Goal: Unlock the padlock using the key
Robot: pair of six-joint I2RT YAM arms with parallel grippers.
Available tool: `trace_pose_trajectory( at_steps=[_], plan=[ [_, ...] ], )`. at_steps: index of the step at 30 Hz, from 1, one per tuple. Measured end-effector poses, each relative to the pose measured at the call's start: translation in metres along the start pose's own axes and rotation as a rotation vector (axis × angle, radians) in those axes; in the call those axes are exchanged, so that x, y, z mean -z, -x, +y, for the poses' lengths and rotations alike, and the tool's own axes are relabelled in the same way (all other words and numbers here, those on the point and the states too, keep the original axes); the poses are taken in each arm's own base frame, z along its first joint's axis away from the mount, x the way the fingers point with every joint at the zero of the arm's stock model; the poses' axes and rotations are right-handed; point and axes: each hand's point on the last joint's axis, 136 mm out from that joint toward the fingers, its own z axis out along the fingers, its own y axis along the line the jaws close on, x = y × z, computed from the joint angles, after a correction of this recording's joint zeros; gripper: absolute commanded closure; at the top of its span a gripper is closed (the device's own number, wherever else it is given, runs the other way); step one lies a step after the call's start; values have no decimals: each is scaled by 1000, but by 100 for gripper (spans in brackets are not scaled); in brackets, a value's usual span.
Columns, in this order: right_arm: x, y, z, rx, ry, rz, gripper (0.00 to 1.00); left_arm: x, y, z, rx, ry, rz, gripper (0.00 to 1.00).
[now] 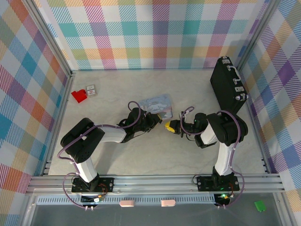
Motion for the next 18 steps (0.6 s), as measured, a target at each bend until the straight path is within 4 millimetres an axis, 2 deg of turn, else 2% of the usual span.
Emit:
trace_pose_trajectory(
  at_steps=[18],
  plan=[
    [-3, 6, 5, -1, 10, -9, 100, -1, 6, -3, 11, -15, -30, 100]
  ],
)
